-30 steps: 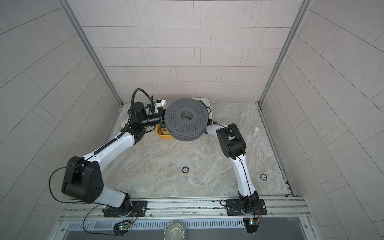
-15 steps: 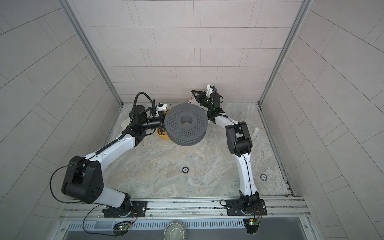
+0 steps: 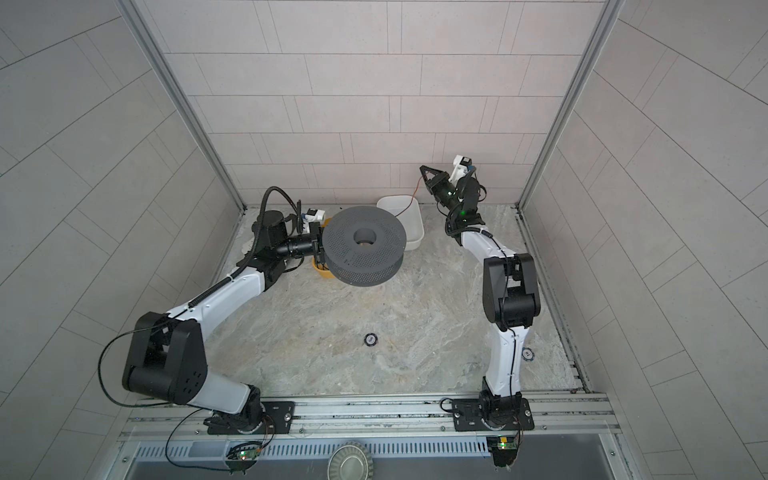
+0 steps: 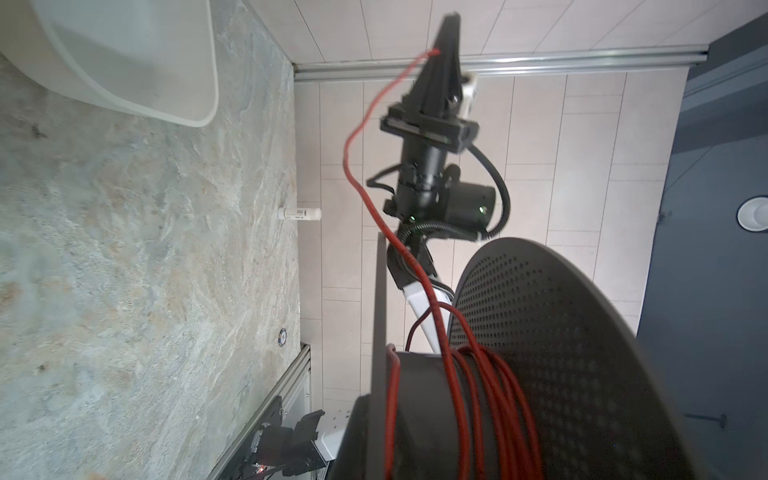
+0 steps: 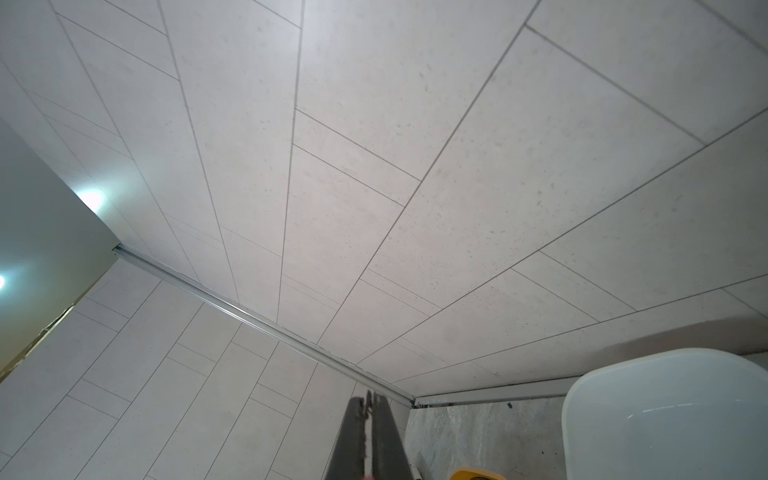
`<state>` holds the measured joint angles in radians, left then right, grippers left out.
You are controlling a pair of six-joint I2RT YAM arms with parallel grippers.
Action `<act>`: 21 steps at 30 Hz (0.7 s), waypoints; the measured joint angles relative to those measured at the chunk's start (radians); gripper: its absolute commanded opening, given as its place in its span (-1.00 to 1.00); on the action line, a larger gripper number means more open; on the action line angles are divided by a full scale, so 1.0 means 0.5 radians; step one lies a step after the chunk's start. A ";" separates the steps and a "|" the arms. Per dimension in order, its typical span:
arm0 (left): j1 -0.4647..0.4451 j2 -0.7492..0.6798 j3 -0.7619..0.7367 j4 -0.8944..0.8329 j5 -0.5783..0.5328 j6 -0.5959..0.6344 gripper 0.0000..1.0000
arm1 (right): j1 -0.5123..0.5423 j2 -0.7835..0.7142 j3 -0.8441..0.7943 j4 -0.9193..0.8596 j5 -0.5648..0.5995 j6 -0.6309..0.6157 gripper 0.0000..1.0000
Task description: Wrap the cables
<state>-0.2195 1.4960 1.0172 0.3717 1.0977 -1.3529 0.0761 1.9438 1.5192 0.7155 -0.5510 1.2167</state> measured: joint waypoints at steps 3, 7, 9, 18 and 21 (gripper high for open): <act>0.022 0.000 0.013 -0.063 -0.047 0.014 -1.00 | 0.003 -0.207 -0.129 -0.099 0.007 -0.152 -1.00; 0.039 0.014 0.058 -0.121 -0.111 0.022 -1.00 | 0.018 -0.470 -0.315 -0.305 0.036 -0.366 -1.00; 0.043 0.032 0.095 -0.149 -0.148 0.022 -1.00 | 0.034 -0.583 -0.369 -0.456 0.052 -0.490 -1.00; 0.043 0.123 0.227 -0.334 -0.326 0.077 -1.00 | 0.288 -1.039 -0.400 -1.217 0.195 -1.143 -1.00; 0.043 0.139 0.256 -0.423 -0.372 0.121 -1.00 | 0.443 -1.102 -0.331 -1.456 0.233 -1.333 -1.00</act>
<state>-0.1982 1.5654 1.1450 0.1604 0.9115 -1.2926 0.2974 1.3930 1.3537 -0.0128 -0.4343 0.5503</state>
